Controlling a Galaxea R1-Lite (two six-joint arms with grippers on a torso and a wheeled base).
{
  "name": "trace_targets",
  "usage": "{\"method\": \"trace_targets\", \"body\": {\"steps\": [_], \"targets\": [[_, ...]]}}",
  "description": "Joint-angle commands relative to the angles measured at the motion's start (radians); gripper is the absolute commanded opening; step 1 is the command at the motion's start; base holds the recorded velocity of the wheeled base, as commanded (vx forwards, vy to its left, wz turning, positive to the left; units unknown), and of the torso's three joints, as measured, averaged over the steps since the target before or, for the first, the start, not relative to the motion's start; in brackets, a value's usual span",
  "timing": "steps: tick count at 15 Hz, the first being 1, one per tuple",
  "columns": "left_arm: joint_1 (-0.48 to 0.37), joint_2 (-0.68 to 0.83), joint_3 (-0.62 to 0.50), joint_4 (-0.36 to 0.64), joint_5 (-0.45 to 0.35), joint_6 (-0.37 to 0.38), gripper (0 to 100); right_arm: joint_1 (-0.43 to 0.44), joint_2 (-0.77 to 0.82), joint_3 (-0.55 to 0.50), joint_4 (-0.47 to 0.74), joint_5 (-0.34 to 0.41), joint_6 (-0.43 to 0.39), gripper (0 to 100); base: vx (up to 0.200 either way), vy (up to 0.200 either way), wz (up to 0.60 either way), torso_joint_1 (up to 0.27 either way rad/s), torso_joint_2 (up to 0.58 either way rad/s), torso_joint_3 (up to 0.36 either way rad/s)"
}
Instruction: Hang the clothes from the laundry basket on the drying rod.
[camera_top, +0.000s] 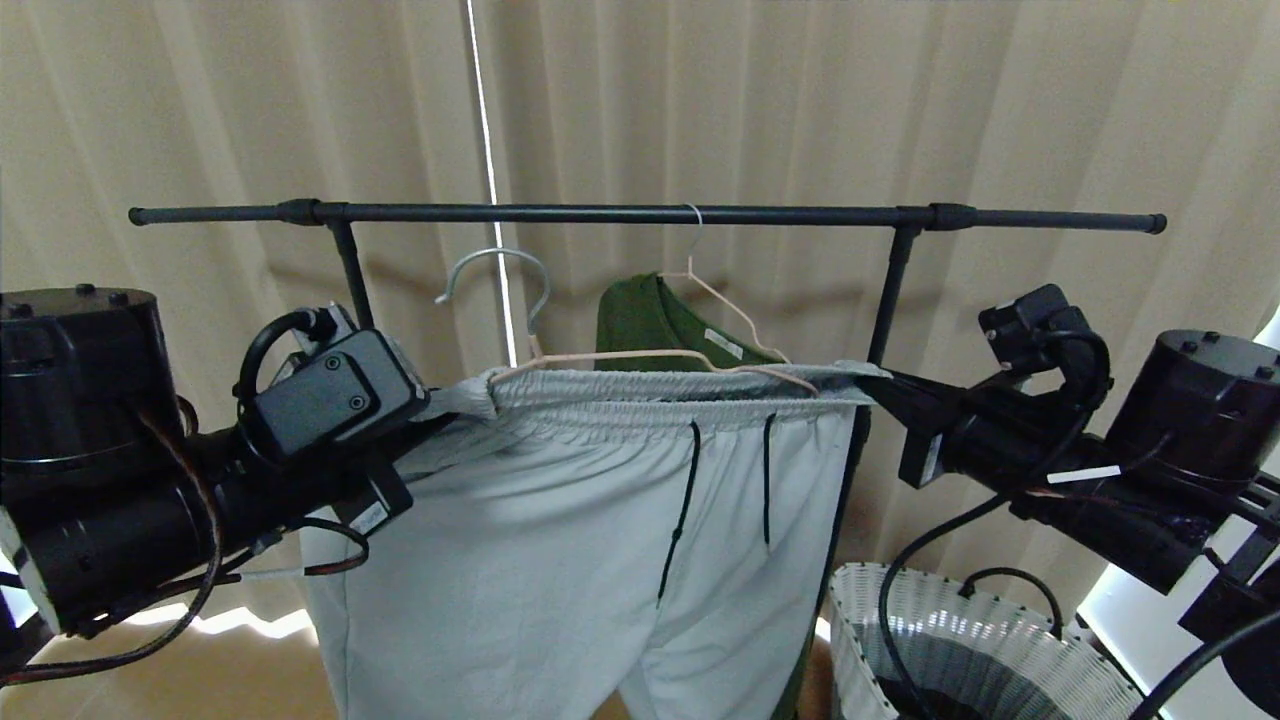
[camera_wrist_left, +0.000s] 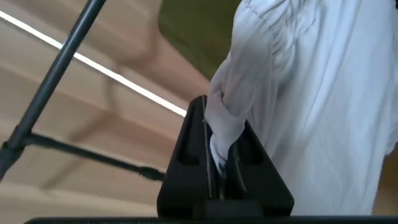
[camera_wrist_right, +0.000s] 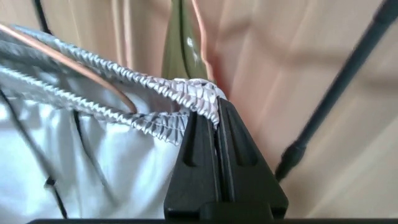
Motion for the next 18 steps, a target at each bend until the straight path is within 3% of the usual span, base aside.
{"method": "trace_targets", "body": {"steps": [1,2,5,9,10,13,15,18], "targets": [[0.002,0.01,0.01,0.001,0.015,0.002,0,0.08,-0.093,0.002,0.067,0.001,-0.013,0,0.0,0.0,0.0,0.0,0.0,0.0],[0.002,0.012,0.014,0.001,0.022,0.005,0,0.102,-0.107,0.0,0.089,0.0,-0.019,100,0.0,0.0,0.0,0.0,0.0,0.0],[0.004,0.015,0.04,0.001,0.023,0.043,0,0.169,-0.133,-0.004,0.138,-0.002,-0.05,100,0.0,0.0,0.0,0.0,0.0,0.0],[0.002,0.039,0.022,-0.009,0.057,0.022,0,0.191,-0.13,0.032,0.141,-0.002,-0.083,100,0.0,0.0,0.0,0.0,0.0,0.0],[0.002,0.051,0.01,-0.01,0.078,-0.014,0,0.194,-0.133,0.04,0.142,0.0,-0.102,100,0.0,0.0,0.0,0.0,0.0,0.0],[-0.059,0.073,-0.001,-0.041,0.161,-0.225,0,0.212,-0.136,0.025,0.161,0.001,-0.157,100,0.0,0.0,0.0,0.0,0.0,0.0],[-0.093,0.073,-0.003,-0.052,0.163,-0.287,0,0.257,-0.127,0.0,0.17,0.001,-0.162,100,0.0,0.0,0.0,0.0,0.0,0.0],[-0.105,0.074,-0.009,-0.056,0.161,-0.319,0,0.295,-0.113,-0.029,0.21,-0.002,-0.169,100,0.0,0.0,0.0,0.0,0.0,0.0]]}}
